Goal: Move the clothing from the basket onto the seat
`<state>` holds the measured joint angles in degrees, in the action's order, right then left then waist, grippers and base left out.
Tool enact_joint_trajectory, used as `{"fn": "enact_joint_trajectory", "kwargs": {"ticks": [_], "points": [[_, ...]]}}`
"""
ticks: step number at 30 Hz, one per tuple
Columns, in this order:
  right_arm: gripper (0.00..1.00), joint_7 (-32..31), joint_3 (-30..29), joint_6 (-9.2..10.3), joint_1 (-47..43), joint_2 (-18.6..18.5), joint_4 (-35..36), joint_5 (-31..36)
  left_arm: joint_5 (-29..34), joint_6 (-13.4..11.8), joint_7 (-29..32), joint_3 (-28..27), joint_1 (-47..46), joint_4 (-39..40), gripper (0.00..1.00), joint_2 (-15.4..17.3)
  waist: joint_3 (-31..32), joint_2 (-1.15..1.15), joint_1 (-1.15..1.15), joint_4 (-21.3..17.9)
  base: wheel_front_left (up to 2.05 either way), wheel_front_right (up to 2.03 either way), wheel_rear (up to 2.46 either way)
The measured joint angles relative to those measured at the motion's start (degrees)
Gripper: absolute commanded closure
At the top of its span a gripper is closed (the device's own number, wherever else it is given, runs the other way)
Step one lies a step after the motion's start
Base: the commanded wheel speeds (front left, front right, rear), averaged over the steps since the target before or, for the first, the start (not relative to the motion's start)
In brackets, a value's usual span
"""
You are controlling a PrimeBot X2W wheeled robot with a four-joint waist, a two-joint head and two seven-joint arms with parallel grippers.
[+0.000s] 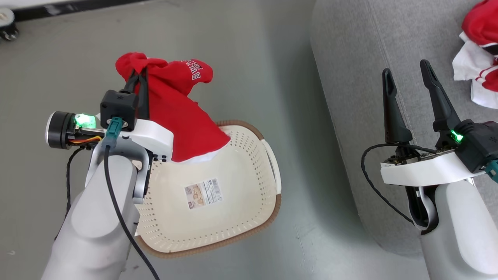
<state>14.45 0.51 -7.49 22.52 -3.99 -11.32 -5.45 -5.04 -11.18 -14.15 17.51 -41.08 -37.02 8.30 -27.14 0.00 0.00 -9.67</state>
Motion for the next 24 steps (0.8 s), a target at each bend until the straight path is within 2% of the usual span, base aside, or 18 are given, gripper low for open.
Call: {"fn": "enact_joint_trajectory", "kwargs": {"ticks": [9,13,24], "points": [[0.0,0.0,2.3,0.0,0.0,-0.8,-0.6,0.3,-0.8,-0.4,-0.1,-1.2,2.3,7.5,1.0,0.3,4.8,0.0,0.0,2.2,0.0,0.0,0.0],[0.0,-0.1,5.8,0.0,0.0,-1.7,-1.6,0.5,-1.3,-0.3,-0.4,-1.6,3.8,11.2,1.0,0.2,7.0,0.0,0.0,3.1,0.0,0.0,0.0],[0.0,-2.0,12.6,0.0,-0.1,-4.2,-2.5,0.4,-3.5,1.6,-0.5,-3.5,8.4,16.7,1.0,0.5,13.3,0.0,0.0,5.3,0.0,0.0,0.0]]}}
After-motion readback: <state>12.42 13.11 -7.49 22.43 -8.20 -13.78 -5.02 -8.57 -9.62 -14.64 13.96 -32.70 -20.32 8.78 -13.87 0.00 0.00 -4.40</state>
